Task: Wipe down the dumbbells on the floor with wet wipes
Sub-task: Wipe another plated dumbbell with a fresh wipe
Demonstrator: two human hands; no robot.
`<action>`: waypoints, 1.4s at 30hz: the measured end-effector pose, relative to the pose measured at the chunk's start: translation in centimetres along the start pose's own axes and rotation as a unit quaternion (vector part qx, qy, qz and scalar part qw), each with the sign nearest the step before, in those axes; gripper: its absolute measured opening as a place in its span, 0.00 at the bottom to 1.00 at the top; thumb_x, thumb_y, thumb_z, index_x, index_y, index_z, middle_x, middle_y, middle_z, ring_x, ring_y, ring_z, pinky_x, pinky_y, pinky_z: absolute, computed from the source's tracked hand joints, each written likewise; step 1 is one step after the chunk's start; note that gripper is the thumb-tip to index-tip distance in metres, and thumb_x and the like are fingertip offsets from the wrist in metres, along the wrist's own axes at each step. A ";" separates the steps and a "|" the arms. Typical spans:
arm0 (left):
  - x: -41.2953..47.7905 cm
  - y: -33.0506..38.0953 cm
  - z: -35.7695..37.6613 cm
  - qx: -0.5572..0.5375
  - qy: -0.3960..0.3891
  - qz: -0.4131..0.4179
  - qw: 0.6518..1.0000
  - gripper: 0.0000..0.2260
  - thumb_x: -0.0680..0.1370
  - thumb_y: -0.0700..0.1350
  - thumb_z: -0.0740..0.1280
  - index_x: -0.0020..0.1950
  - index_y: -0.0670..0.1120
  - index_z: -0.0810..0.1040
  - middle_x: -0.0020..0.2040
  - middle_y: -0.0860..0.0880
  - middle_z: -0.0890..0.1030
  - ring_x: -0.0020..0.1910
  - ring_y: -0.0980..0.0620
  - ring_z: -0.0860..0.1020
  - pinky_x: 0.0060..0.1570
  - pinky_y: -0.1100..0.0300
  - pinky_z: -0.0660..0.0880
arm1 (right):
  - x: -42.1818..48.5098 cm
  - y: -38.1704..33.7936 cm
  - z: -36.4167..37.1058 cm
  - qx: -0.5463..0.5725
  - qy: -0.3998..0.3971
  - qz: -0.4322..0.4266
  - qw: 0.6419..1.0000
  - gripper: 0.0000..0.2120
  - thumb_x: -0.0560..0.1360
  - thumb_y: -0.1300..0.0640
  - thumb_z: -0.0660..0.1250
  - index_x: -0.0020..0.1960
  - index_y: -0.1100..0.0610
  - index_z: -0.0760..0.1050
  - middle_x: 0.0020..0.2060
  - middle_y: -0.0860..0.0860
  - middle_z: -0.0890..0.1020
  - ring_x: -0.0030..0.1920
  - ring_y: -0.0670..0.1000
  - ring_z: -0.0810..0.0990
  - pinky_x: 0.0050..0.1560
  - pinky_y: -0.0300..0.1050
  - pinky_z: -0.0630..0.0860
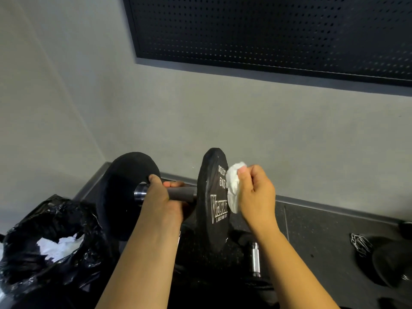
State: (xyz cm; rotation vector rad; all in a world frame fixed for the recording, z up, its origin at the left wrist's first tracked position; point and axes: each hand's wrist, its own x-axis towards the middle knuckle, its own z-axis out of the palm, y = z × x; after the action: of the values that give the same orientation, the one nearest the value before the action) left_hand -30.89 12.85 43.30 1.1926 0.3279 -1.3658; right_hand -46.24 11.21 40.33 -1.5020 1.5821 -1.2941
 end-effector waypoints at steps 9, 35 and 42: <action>-0.1 -0.5 -0.2 -0.123 -0.035 -0.017 0.992 0.23 0.77 0.61 0.62 0.30 0.49 0.62 0.20 0.57 0.68 0.19 0.59 0.71 0.29 0.64 0.69 | -1.5 -6.1 1.0 0.059 0.006 -0.124 0.990 0.17 0.79 0.45 0.58 0.34 0.51 0.63 0.24 0.46 0.68 0.28 0.48 0.66 0.32 0.53 0.69; -1.3 3.6 0.8 -0.225 -0.088 -0.041 0.969 0.23 0.77 0.56 0.65 0.27 0.49 0.62 0.19 0.54 0.62 0.21 0.59 0.64 0.27 0.71 0.68 | -4.1 3.6 4.1 -0.114 -0.071 0.201 0.970 0.15 0.78 0.52 0.60 0.34 0.54 0.65 0.29 0.50 0.74 0.30 0.49 0.70 0.30 0.43 0.66; -1.0 3.8 1.2 -0.215 -0.091 -0.002 0.972 0.27 0.79 0.56 0.64 0.24 0.48 0.57 0.17 0.54 0.59 0.15 0.57 0.60 0.24 0.72 0.63 | 0.5 3.6 0.2 -0.072 0.015 0.189 0.979 0.17 0.75 0.53 0.63 0.30 0.55 0.64 0.24 0.49 0.70 0.28 0.51 0.69 0.34 0.45 0.68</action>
State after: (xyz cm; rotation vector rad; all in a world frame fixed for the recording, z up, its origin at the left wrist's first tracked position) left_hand -28.46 11.56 46.31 0.7031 0.4675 -1.3133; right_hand -47.54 10.29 37.05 -1.1871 1.9044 -1.0088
